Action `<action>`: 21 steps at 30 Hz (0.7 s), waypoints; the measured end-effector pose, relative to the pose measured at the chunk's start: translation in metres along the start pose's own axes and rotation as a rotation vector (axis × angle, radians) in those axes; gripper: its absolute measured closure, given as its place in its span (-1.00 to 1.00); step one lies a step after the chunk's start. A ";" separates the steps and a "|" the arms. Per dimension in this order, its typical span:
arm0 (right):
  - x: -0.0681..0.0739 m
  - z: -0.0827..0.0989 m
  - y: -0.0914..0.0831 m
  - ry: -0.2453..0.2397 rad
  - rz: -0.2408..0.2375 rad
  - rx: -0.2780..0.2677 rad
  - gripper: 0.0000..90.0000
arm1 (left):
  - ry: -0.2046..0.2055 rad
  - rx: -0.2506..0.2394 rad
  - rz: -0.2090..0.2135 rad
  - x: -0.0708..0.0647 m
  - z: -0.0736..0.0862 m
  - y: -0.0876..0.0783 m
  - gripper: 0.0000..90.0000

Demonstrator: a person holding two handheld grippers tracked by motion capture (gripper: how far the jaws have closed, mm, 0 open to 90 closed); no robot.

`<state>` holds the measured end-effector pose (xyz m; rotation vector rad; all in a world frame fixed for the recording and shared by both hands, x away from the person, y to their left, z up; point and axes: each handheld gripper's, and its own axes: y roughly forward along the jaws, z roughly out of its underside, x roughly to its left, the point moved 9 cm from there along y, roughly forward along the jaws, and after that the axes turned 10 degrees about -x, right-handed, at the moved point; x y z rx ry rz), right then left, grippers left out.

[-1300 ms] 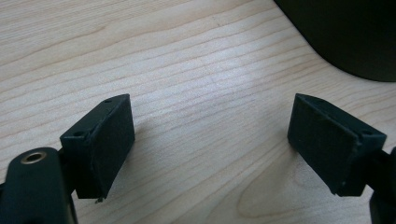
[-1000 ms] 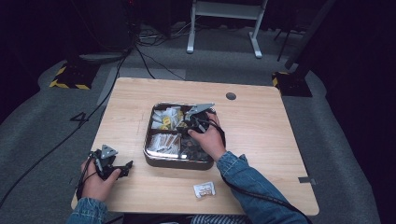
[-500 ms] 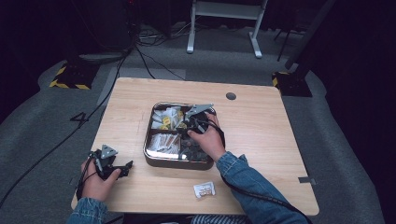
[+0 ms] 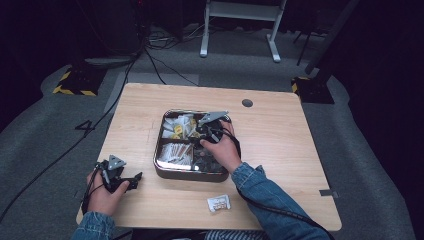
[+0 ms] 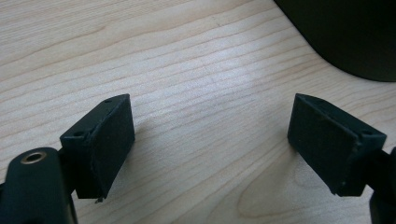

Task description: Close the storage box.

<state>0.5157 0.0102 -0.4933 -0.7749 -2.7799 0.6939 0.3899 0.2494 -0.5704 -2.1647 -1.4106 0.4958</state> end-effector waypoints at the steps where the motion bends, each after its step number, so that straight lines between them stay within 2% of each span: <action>1: 0.000 -0.003 -0.002 0.002 0.003 -0.009 -0.07 | 0.000 0.000 0.000 0.000 0.000 0.000 -0.66; 9: 0.000 -0.015 -0.017 -0.003 -0.007 -0.040 -0.22 | 0.000 0.000 0.000 0.000 0.000 0.000 -0.66; 21: -0.011 -0.024 -0.053 -0.012 0.008 -0.062 -0.25 | -0.001 0.001 0.002 0.000 0.000 0.000 -0.66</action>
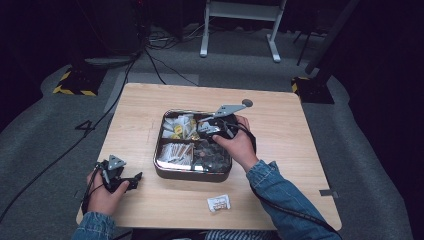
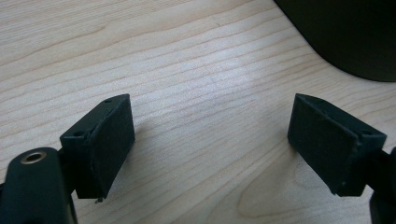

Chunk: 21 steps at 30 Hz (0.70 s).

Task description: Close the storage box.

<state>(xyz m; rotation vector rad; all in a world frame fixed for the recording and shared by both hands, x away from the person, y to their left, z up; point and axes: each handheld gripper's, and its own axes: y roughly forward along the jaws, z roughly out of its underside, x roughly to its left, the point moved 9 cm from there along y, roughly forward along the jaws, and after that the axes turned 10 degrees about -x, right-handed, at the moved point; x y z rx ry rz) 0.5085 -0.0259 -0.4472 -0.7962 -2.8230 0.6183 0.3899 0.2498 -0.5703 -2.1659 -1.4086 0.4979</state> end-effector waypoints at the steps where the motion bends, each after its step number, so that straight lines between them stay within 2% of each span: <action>1: -0.002 0.000 -0.005 0.002 0.005 -0.001 -0.25 | 0.001 -0.001 0.002 0.000 0.000 0.000 -0.66; 13: -0.033 0.004 -0.059 0.016 0.055 -0.014 -0.25 | 0.008 0.002 0.012 0.001 0.000 0.000 -0.66; 21: -0.049 0.021 -0.093 0.071 0.091 -0.021 -0.26 | 0.012 0.000 0.014 0.001 -0.001 0.001 -0.66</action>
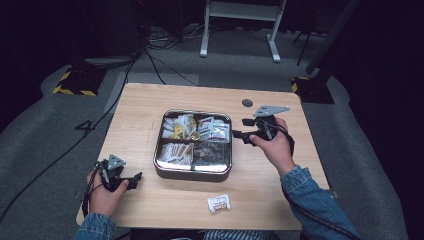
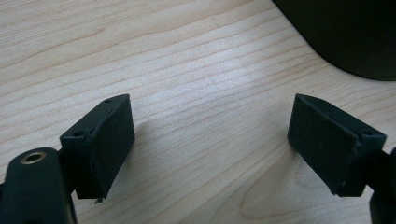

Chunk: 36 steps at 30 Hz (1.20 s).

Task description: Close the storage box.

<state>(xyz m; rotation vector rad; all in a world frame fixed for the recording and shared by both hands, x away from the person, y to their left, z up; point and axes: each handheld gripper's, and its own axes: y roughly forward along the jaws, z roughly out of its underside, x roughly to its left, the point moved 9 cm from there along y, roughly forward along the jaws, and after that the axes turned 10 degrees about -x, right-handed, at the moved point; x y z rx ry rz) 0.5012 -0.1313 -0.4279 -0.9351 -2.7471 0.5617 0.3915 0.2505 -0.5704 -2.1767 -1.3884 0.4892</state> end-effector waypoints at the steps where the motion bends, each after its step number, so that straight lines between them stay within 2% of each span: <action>1: -0.002 0.002 -0.005 0.013 0.001 -0.001 -0.26 | 0.000 0.000 0.000 0.000 0.000 0.000 -0.66; 10: -0.023 0.012 -0.044 0.045 0.043 -0.030 -0.28 | 0.001 0.001 0.000 0.000 0.000 0.000 -0.66; 16: -0.037 0.027 -0.067 0.070 0.071 -0.016 -0.32 | 0.001 0.001 0.000 0.000 0.000 0.000 -0.66; 22: -0.041 0.046 -0.079 0.079 0.077 0.008 -0.38 | 0.001 0.001 0.001 0.000 0.000 0.000 -0.66; 27: -0.040 0.058 -0.087 0.099 0.083 0.000 -0.54 | 0.001 0.001 0.001 0.000 0.000 0.000 -0.66; 29: -0.039 0.066 -0.089 0.087 0.080 0.021 -0.63 | 0.001 0.001 0.001 0.000 0.000 0.000 -0.66; 36: -0.035 0.085 -0.093 0.100 0.102 0.037 -0.64 | 0.001 0.001 0.001 0.000 0.000 0.000 -0.66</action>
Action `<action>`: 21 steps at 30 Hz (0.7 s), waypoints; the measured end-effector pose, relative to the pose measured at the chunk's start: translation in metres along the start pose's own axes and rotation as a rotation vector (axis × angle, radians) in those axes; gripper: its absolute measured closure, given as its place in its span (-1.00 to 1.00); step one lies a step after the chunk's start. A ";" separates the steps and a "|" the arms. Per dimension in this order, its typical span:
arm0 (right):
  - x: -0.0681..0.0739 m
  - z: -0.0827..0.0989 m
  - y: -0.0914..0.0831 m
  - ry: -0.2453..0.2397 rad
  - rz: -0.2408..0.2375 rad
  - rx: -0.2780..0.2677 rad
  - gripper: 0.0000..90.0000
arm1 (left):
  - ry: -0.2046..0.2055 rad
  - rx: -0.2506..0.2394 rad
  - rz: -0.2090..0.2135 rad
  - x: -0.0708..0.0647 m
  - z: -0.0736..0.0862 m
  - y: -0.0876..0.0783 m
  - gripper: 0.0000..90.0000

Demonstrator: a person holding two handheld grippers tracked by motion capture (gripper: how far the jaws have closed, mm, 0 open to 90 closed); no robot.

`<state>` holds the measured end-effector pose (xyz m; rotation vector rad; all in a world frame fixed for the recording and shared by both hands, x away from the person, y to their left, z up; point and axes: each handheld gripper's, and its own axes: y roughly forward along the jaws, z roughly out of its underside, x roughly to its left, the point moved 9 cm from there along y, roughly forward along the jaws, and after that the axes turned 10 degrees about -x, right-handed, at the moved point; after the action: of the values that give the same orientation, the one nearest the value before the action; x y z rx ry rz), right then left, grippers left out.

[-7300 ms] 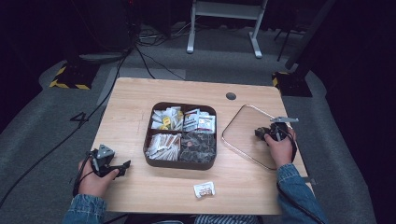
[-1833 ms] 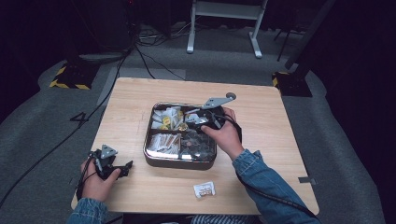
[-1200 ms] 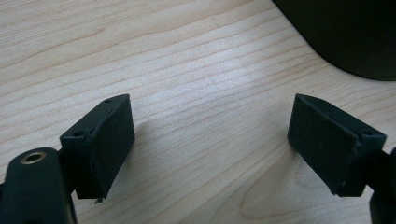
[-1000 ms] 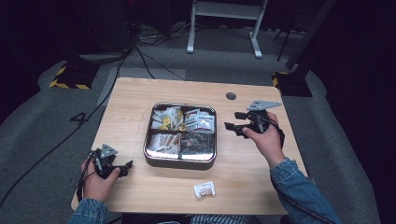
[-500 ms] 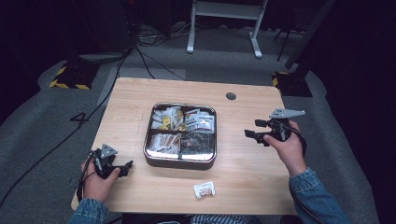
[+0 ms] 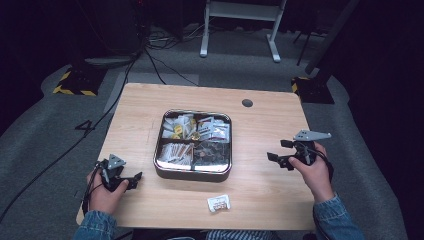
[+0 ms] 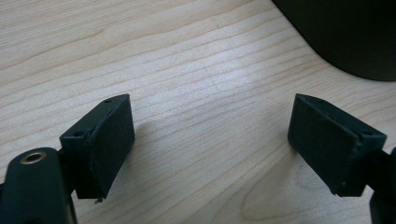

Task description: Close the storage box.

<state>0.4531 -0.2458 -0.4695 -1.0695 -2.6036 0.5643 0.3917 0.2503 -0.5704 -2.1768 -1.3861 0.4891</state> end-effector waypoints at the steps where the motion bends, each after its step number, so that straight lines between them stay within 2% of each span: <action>1: 0.001 0.004 0.000 0.000 0.000 0.008 -0.64 | 0.000 0.000 0.000 0.000 0.000 0.000 -0.66; 6: 0.005 0.025 0.004 0.003 -0.018 0.056 -0.64 | 0.000 0.000 0.001 0.000 0.000 0.000 -0.67; 11: 0.003 0.043 0.010 -0.005 -0.012 0.118 -0.64 | 0.000 0.001 0.001 0.000 0.000 0.000 -0.67; 16: 0.003 0.061 0.017 0.009 -0.022 0.166 -0.64 | 0.000 0.001 0.002 0.000 0.000 0.000 -0.67; 21: 0.004 0.075 0.023 0.024 -0.019 0.172 -0.64 | 0.000 0.001 0.001 0.000 0.000 0.000 -0.67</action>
<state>0.4358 -0.2464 -0.5460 -0.9889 -2.4897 0.7508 0.3916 0.2501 -0.5704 -2.1771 -1.3839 0.4896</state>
